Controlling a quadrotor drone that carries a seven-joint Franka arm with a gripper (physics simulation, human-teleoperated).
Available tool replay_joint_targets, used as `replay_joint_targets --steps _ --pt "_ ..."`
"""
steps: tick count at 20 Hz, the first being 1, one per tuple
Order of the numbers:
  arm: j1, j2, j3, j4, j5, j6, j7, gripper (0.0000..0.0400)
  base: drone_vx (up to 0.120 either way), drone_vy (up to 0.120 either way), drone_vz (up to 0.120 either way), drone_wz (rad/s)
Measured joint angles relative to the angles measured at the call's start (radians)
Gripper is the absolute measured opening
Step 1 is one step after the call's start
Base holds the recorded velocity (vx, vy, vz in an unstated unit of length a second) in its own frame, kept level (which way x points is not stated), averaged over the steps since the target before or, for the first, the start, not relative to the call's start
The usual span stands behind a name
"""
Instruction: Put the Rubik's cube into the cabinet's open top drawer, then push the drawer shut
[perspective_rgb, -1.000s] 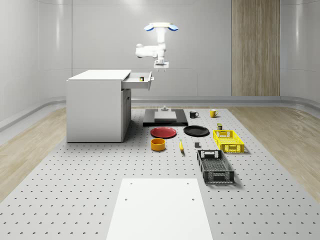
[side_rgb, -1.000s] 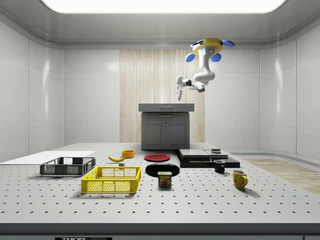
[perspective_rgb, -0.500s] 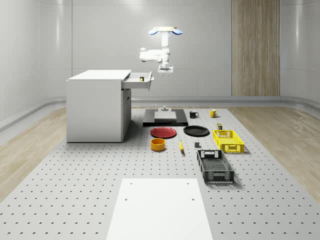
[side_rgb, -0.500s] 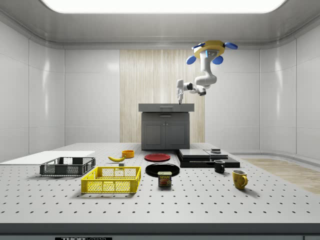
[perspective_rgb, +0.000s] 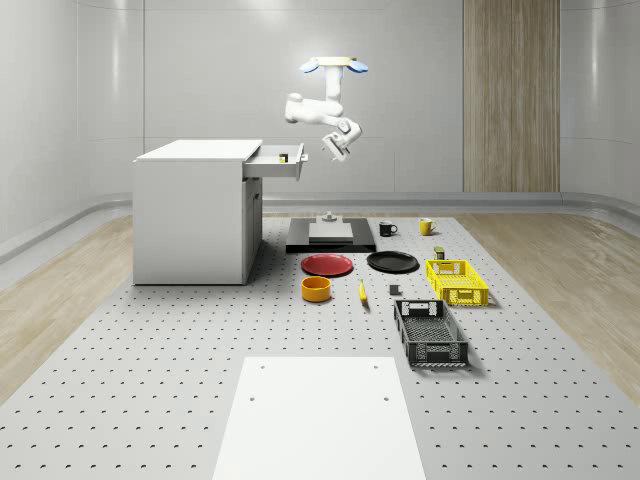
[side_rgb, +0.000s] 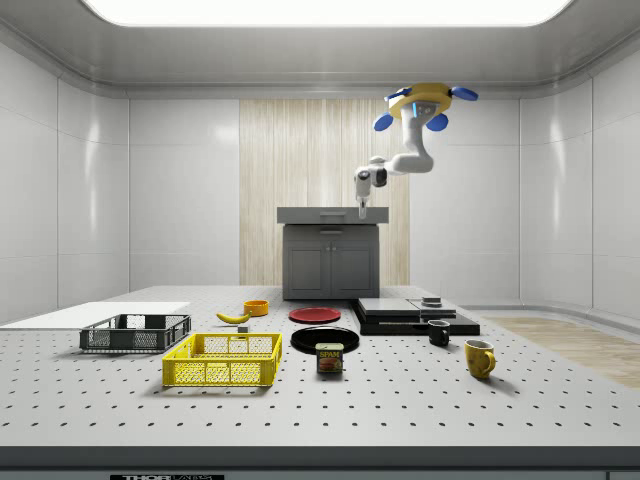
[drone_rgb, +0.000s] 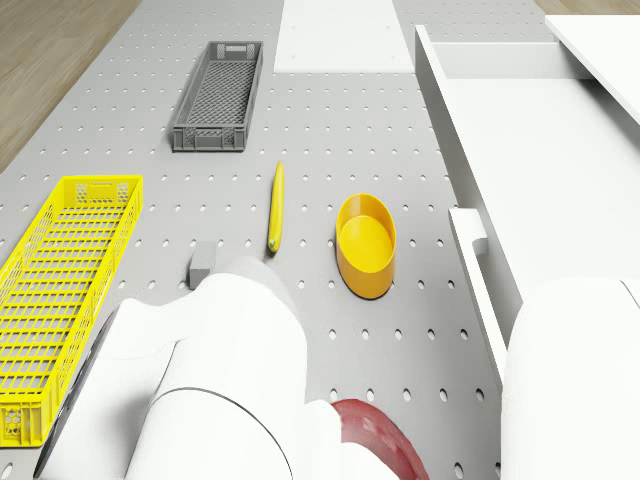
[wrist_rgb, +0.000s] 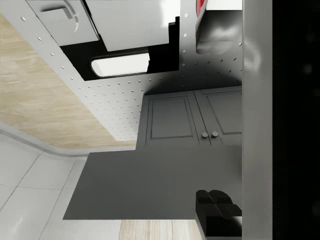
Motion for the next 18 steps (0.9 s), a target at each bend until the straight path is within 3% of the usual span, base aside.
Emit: replay_joint_targets --steps 2,5,6,8,11,13,18 --pt "-0.164 0.009 -0.053 0.086 0.056 -0.119 0.089 0.0400 0.000 0.000 0.000 0.000" --pt "-0.325 0.022 -0.110 0.186 0.126 -0.226 0.174 0.0400 0.000 0.000 0.000 0.000" --pt "-0.362 0.026 -0.124 0.211 0.144 -0.249 0.193 0.0335 0.000 0.000 0.000 0.000" --pt "-0.418 0.032 -0.145 0.250 0.172 -0.283 0.222 0.0245 0.000 0.000 0.000 0.000" --pt "-0.470 0.039 -0.166 0.289 0.200 -0.316 0.248 0.0171 0.000 0.000 0.000 0.000" --pt "-0.490 0.043 -0.175 0.305 0.211 -0.330 0.259 0.0145 0.000 0.000 0.000 0.000" --pt "-0.517 0.048 -0.187 0.327 0.224 -0.350 0.272 0.0116 0.000 -0.112 0.000 0.000"
